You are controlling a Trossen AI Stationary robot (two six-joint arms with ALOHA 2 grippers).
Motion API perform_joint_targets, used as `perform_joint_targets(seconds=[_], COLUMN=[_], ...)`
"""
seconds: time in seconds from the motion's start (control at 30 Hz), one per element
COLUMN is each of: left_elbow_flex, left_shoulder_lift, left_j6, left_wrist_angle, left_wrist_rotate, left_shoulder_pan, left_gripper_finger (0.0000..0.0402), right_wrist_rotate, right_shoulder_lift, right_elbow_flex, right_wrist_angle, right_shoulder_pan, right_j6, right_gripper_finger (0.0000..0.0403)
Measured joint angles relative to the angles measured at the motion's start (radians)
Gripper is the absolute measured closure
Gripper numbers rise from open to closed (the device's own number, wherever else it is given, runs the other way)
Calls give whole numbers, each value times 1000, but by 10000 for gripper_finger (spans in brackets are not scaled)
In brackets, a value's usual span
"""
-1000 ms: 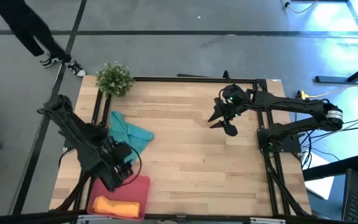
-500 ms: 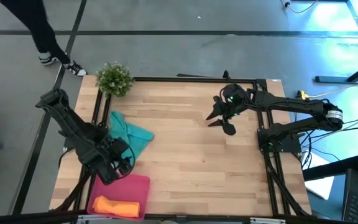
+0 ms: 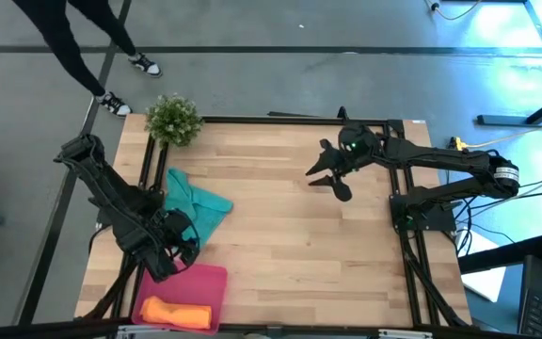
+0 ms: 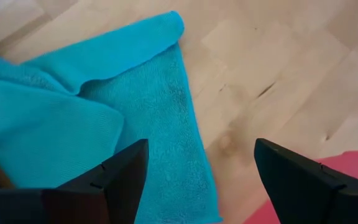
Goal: Roll microfiber towels into tight, uniform cylinder then place into a basket
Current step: Fold the blue microfiber cloth
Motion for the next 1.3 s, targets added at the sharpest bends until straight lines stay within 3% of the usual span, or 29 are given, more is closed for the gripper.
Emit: perform_joint_targets(seconds=[0.17, 0.47, 0.8, 0.97, 1.3], left_elbow_flex=[0, 0, 0, 0, 0], left_shoulder_lift=[0, 1, 1, 1, 1], left_j6=[-20, -20, -20, -24, -17], left_wrist_angle=[0, -5, -41, -41, -43], left_wrist_rotate=[-3, -39, -39, -25, 8], left_shoulder_pan=[0, 0, 0, 0, 0], left_gripper_finger=[123, 123, 124, 124, 124], right_wrist_rotate=[-35, 32, 70, 73, 77], right_shoulder_lift=[18, 213, 587, 766, 1003], right_elbow_flex=[0, 30, 362, 542, 759], right_wrist_angle=[129, 482, 432, 269, 184], right_shoulder_pan=[10, 121, 188, 216, 270], right_j6=[136, 141, 77, -68, -175], right_gripper_finger=[246, 246, 246, 246, 246])
